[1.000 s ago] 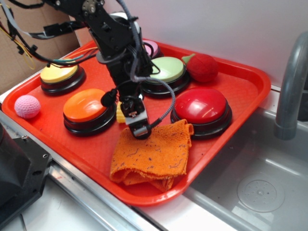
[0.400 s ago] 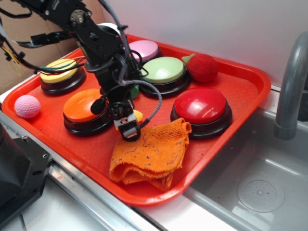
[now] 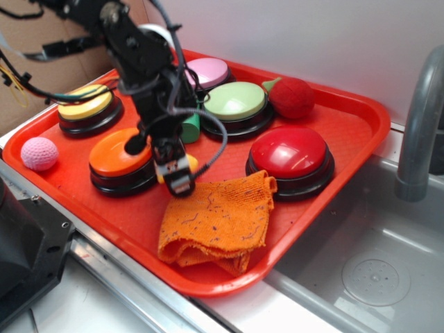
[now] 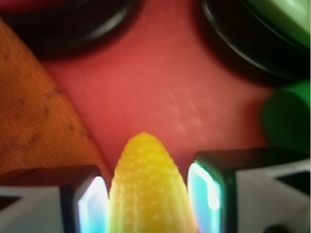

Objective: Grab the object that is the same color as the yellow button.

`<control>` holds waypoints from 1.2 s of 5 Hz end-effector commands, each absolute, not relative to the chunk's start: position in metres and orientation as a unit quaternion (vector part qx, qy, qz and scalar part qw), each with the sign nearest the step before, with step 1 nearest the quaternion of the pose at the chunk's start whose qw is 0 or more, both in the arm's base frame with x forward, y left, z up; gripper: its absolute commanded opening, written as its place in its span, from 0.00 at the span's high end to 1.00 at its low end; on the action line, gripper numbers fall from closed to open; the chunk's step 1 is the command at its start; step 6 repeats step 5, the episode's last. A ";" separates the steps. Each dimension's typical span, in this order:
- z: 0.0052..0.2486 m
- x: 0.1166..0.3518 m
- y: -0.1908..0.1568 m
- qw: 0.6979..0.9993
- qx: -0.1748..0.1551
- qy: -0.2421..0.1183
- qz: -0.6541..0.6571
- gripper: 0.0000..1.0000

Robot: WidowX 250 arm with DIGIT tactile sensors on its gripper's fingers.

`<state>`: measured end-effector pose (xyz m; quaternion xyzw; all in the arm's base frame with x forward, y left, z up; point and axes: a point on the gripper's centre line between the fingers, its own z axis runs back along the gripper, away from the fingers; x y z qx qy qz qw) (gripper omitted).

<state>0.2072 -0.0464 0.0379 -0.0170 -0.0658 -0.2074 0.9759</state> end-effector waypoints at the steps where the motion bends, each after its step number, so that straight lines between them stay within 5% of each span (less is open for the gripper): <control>1: 0.121 0.236 -0.039 0.987 -0.022 -0.045 -0.153 1.00; 3: 0.179 0.234 -0.028 0.995 -0.006 -0.041 -0.091 1.00; 6: 0.201 0.230 -0.014 0.997 0.020 -0.049 -0.051 1.00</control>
